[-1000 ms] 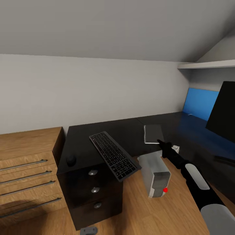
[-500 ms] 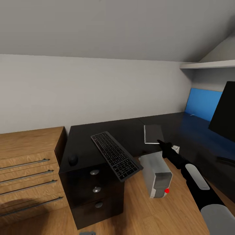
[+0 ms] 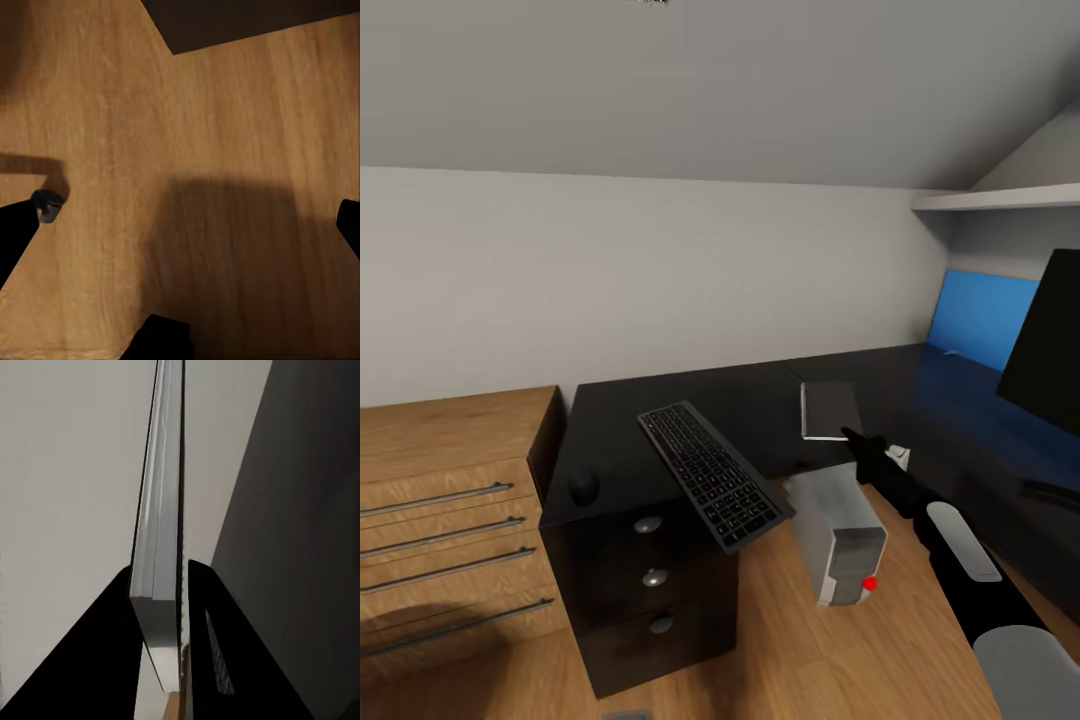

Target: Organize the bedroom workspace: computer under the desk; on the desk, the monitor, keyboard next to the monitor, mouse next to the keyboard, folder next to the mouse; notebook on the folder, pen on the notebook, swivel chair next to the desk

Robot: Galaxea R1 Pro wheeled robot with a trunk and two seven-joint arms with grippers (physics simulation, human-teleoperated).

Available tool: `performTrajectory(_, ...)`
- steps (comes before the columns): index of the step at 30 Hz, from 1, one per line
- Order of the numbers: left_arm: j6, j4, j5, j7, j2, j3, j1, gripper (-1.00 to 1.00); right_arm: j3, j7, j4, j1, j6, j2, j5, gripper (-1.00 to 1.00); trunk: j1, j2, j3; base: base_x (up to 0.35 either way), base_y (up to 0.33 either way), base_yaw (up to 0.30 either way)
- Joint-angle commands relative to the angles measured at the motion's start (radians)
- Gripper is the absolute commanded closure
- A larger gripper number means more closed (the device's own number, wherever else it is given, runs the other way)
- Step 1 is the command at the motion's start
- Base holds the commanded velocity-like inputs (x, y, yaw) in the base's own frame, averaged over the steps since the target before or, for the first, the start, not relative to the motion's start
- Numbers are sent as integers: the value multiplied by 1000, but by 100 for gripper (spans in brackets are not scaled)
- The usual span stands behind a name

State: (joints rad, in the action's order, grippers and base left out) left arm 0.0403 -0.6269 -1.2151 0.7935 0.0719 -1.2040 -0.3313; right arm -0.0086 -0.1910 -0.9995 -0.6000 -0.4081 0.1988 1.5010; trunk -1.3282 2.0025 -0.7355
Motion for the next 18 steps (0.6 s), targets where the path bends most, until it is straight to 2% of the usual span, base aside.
performTrajectory(1, 4, -1, -2, 7, 1, -7, -2, -100, -1, -4, 1, -1, -5, -1, 7, 100, 0, 1, -1, -109, -289, 236)
performTrajectory(7, 3, 2, -1, 7, 1, -6, -2, -100, -1, -2, 1, 0, -5, -9, 6, 100, 0, 1, -1, -81, -211, 260)
performTrajectory(14, 2, 3, -1, 7, 2, -4, -2, -100, -1, -1, 1, 0, -5, -12, 6, 100, 0, 1, -1, -22, -38, 276)
performTrajectory(18, 3, 3, -1, 7, 2, -3, -2, -100, -1, -1, 1, 0, -5, -12, 5, 100, 0, 1, -1, -170, -6, 280)
